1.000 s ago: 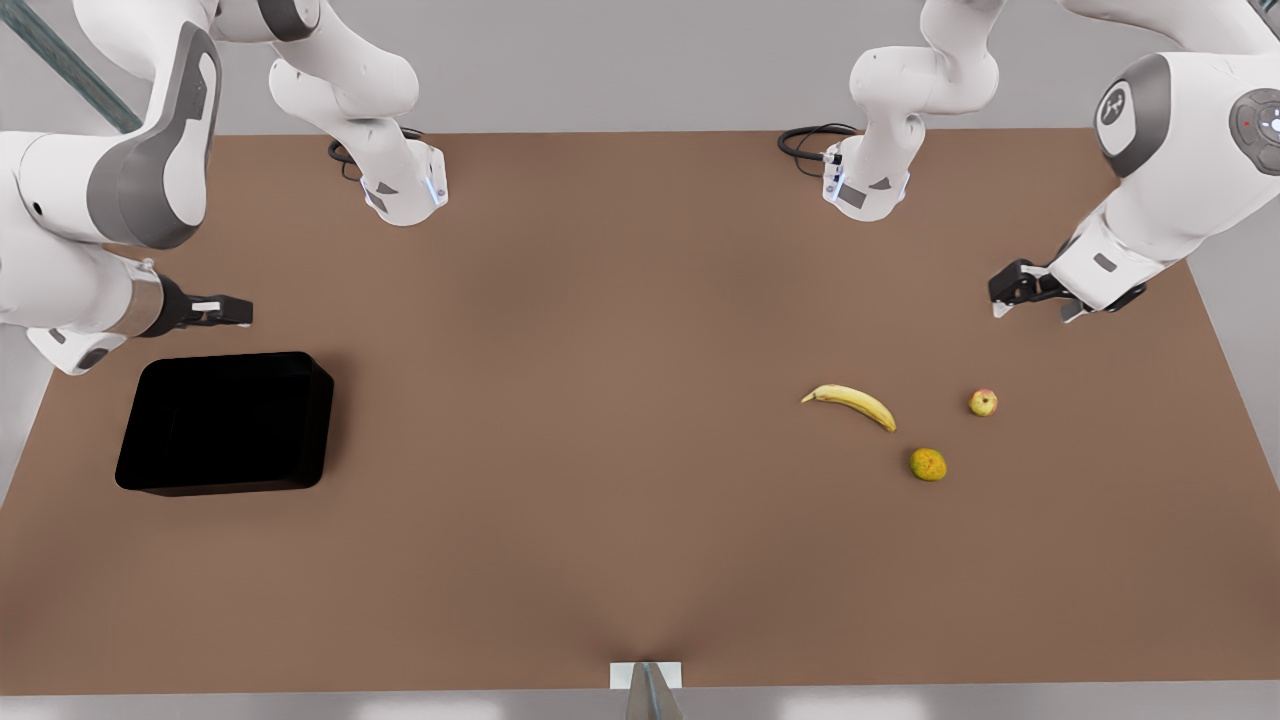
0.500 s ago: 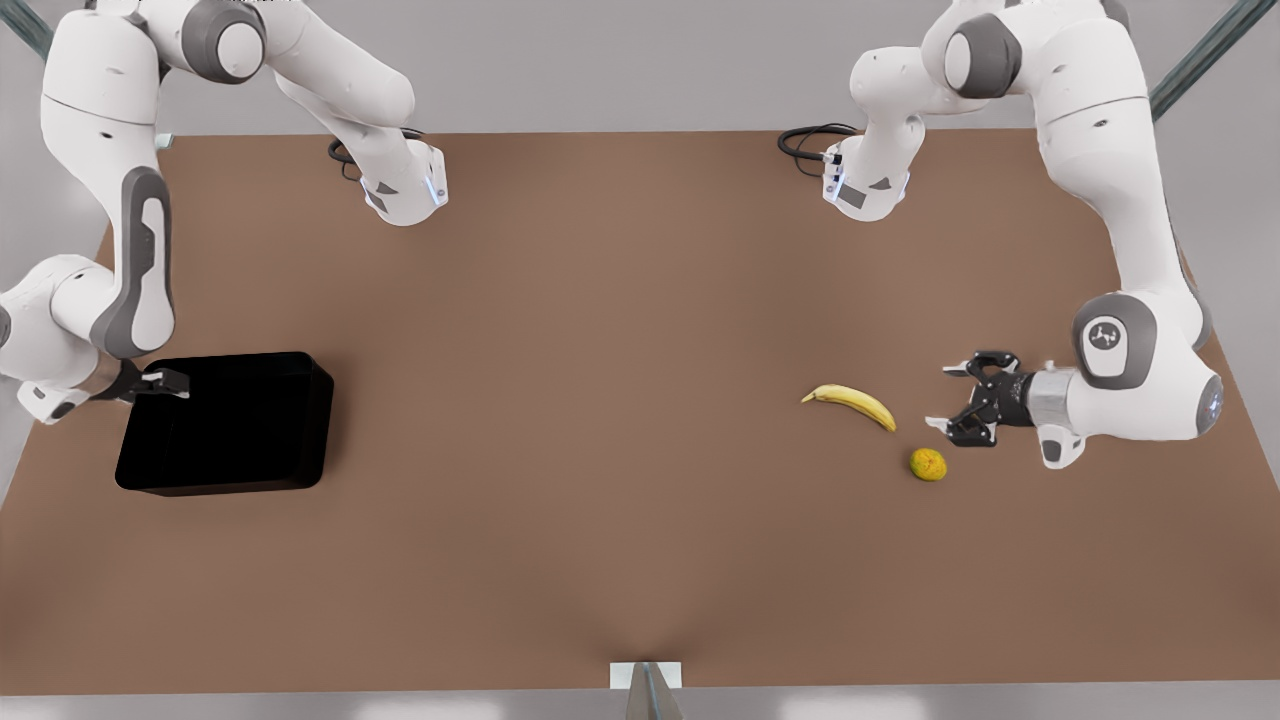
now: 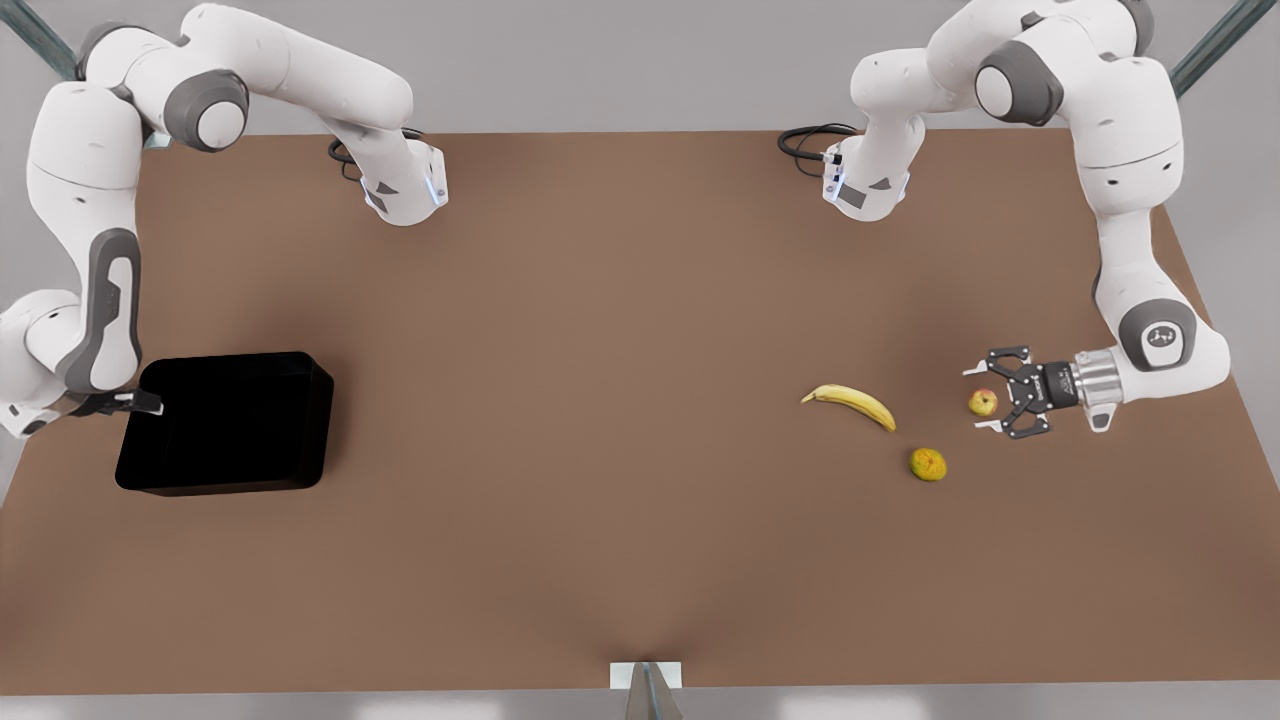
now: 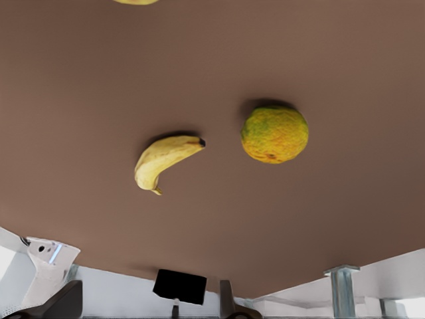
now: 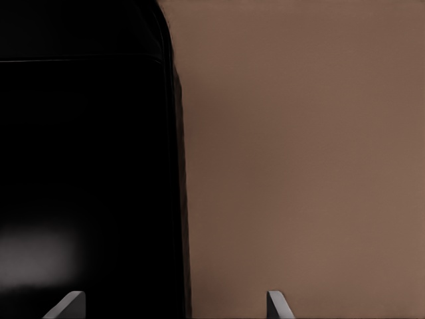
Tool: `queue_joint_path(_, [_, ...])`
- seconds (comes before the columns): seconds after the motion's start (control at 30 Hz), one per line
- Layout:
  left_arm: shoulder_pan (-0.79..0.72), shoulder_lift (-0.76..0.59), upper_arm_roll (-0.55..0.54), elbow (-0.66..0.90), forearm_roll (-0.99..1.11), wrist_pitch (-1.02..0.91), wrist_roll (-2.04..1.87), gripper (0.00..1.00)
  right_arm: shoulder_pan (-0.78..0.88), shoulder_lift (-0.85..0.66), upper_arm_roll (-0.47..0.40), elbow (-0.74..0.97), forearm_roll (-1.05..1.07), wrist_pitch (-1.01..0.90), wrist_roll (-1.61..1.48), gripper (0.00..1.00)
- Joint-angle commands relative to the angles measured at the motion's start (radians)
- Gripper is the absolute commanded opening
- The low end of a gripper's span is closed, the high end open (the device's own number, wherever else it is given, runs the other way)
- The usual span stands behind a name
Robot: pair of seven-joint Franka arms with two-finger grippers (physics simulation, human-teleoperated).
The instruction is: Place the storage box in the middle with the right arm, and place the apple in the storage box with the left arm
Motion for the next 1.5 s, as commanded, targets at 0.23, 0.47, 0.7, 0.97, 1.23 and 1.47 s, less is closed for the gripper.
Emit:
queue_joint_path(0.23, [0.106, 0.087, 0.001, -0.035, -0.154, 0.011, 0.063, 0.98, 0.005, 0.035, 0.003, 0.006, -0.003, 0.001, -0.003, 0.95])
queue_joint_path(0.47, [0.112, 0.173, 0.000, -0.040, -0.223, 0.007, 0.198, 0.97, 0.005, 0.045, 0.006, 0.006, -0.008, -0.023, -0.051, 0.37])
queue_joint_path(0.7, [0.179, 0.205, 0.000, -0.026, -0.227, -0.041, 0.287, 0.97, 0.003, 0.045, 0.006, 0.010, -0.008, -0.037, -0.072, 0.22])
queue_joint_path(0.97, [0.179, 0.219, 0.001, -0.064, -0.233, -0.052, 0.305, 0.94, 0.006, 0.036, 0.014, 0.012, -0.009, -0.039, -0.077, 0.21])
queue_joint_path(1.23, [0.202, 0.271, 0.001, -0.009, -0.245, -0.042, 0.316, 0.88, 0.020, 0.015, 0.037, 0.013, -0.012, -0.059, -0.077, 0.21])
queue_joint_path(1.47, [0.230, 0.302, -0.005, 0.003, -0.285, -0.044, 0.333, 0.88, 0.156, -0.054, 0.072, 0.056, -0.008, -0.197, -0.067, 0.21])
